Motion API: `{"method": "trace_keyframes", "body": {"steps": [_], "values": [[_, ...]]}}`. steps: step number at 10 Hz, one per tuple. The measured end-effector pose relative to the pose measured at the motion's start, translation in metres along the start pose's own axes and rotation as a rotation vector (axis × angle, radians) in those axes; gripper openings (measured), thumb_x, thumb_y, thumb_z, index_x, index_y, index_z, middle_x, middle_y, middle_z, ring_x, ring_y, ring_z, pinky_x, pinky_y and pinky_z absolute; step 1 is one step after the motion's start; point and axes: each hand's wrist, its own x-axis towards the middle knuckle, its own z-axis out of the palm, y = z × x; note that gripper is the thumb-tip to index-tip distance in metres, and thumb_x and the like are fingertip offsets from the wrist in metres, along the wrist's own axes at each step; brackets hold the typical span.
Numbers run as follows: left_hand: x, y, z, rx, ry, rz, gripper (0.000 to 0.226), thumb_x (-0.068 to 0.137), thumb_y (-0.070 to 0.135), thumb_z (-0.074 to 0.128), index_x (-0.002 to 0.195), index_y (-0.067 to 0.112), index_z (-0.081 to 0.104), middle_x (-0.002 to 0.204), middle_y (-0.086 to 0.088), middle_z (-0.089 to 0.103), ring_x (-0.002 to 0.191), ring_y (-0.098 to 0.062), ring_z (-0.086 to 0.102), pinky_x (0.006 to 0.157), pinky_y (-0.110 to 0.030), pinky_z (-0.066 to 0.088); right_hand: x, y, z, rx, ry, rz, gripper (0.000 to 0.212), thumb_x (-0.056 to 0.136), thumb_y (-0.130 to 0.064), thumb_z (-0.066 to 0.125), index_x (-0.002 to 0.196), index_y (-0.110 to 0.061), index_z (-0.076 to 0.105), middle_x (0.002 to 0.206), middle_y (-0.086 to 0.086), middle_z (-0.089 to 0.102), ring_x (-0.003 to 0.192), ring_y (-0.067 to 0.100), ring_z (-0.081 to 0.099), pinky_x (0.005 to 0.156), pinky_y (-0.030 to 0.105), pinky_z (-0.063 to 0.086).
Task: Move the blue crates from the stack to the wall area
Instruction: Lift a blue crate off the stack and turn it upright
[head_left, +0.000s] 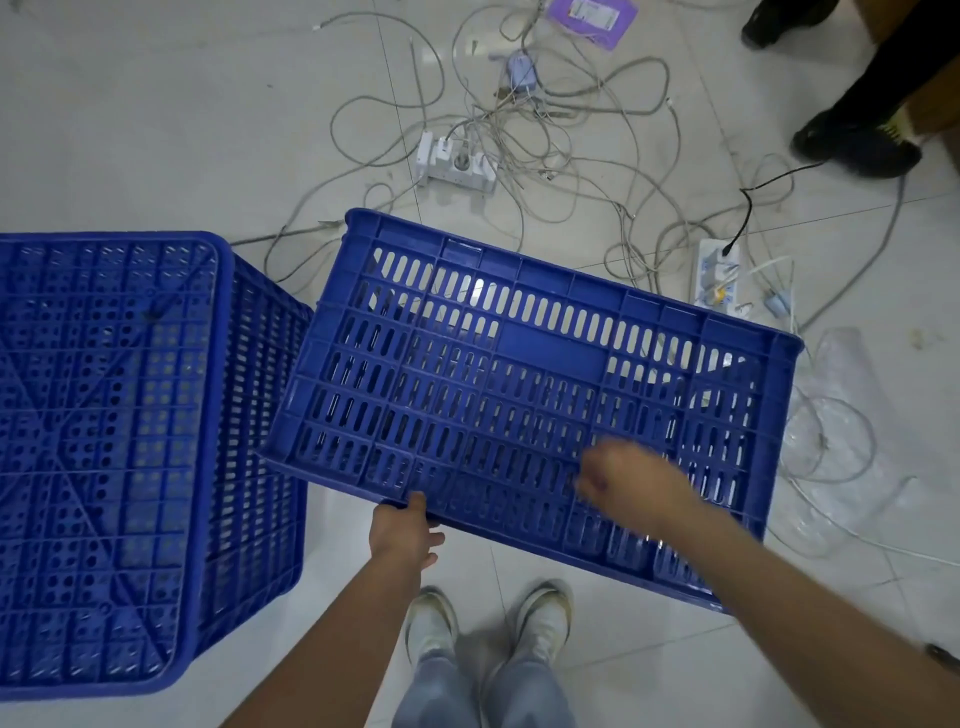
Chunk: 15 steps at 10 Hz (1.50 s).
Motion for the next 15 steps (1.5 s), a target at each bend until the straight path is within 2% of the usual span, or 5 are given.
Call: {"method": "trace_keyframes", "body": {"steps": [2,4,7,11,15], "values": [[-0.005,-0.005,0.02,-0.037,-0.055,-0.109,0.026,0.101,0.024,0.038,0.114,0.008,0.055,0.109,-0.015,0.063,0.079,-0.024,0.062,0.055,-0.031,0.049,0.084,0.009,-0.089,0.313,0.447,0.214,0.052,0.093,-0.018,0.05,0.141,-0.005,0.034,0.143,0.014,0.036,0.131,0.03,0.035,0.093,0.041,0.041],[0.008,0.014,0.018,0.103,-0.081,-0.217,0.031,0.1,0.01,0.03,0.104,0.004,0.06,0.081,-0.014,0.069,0.059,-0.021,0.066,0.04,-0.026,0.051,0.122,0.02,-0.09,0.217,0.31,0.308,0.076,0.089,-0.021,0.054,0.151,-0.008,0.011,0.156,0.01,0.02,0.144,0.028,0.015,0.113,0.049,0.025],[0.027,-0.003,0.017,0.046,-0.021,-0.151,0.028,0.097,0.002,0.041,0.071,0.013,0.041,0.025,0.014,0.048,0.029,-0.008,0.057,0.048,-0.025,0.055,0.135,0.025,-0.102,0.146,0.282,0.388,0.053,0.087,-0.038,0.061,0.131,-0.013,0.046,0.137,0.014,0.046,0.134,0.032,0.028,0.107,0.05,0.025],[0.029,-0.077,-0.007,-0.261,-0.096,-0.324,0.023,0.097,0.01,0.04,0.092,0.002,0.062,0.085,-0.023,0.071,0.073,-0.034,0.063,0.077,-0.055,0.053,0.077,-0.016,-0.081,0.157,0.353,0.124,0.046,0.082,-0.039,0.069,0.118,-0.012,0.06,0.115,0.008,0.056,0.114,0.028,0.043,0.089,0.037,0.036],[0.05,-0.115,-0.024,-0.401,-0.06,-0.499,0.015,0.098,-0.004,0.037,0.092,-0.007,0.051,0.094,-0.023,0.059,0.081,-0.04,0.06,0.052,-0.036,0.058,0.019,-0.068,-0.018,0.07,0.657,-0.096,0.038,0.054,-0.03,0.089,0.083,-0.013,0.072,0.08,-0.001,0.062,0.078,0.025,0.058,0.075,0.034,0.042]]}}
